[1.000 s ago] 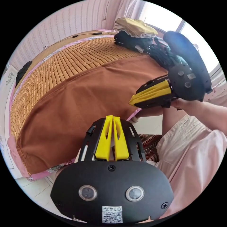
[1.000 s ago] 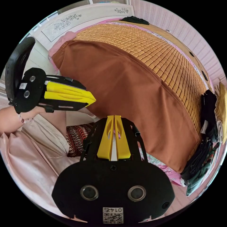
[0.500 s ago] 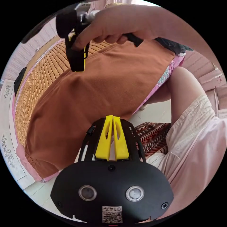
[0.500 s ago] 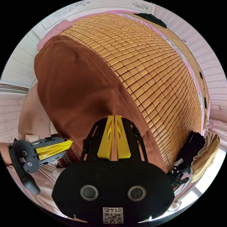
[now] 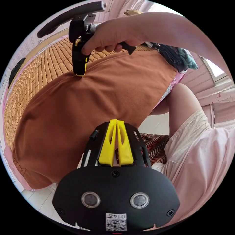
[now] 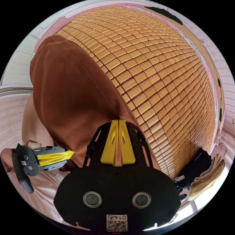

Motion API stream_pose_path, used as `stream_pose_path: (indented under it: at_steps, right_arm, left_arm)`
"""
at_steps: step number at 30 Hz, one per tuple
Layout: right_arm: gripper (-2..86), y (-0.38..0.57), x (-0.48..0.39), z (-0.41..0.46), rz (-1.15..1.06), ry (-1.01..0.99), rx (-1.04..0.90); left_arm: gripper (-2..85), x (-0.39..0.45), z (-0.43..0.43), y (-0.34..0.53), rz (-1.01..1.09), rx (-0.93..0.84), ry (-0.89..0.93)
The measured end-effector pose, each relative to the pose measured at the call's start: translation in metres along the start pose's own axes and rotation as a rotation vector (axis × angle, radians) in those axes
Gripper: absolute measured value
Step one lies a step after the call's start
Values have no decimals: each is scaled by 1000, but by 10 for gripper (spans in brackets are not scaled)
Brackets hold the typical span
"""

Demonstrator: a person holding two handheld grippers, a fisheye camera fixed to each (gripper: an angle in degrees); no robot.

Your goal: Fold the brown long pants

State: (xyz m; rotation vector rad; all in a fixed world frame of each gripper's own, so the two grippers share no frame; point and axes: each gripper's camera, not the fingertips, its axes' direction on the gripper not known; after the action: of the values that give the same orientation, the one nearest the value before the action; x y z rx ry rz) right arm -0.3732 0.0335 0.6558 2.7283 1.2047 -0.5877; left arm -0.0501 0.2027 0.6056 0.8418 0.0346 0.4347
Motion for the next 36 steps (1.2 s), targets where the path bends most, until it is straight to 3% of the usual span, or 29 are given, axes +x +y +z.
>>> stream_pose_path:
  at_steps: [4,11,17,25,30,35,36]
  right_arm:
    - [-4,2,7,-3,-19,-8,-38]
    - [-6,29,35,-10,-13,-69,-44]
    - [-9,65,64,-18,-9,-125,-45]
    - [-9,161,98,-37,118,-143,115]
    - [-4,347,130,-59,332,-243,451]
    - [17,587,175,-51,739,-152,502]
    - [74,645,189,-43,851,-126,494]
  left_arm:
    - [-10,-17,-18,-38,-16,106,-86]
    - [-10,-32,19,-83,108,-84,-111]
    - [-10,18,28,-67,369,-257,-66]
    - [-10,30,23,-62,399,-197,-177]
    - [-10,20,-4,-24,257,-127,-139]
    - [-10,-9,-19,21,50,-90,-67]
    - [-10,-17,-22,29,3,-81,-47]
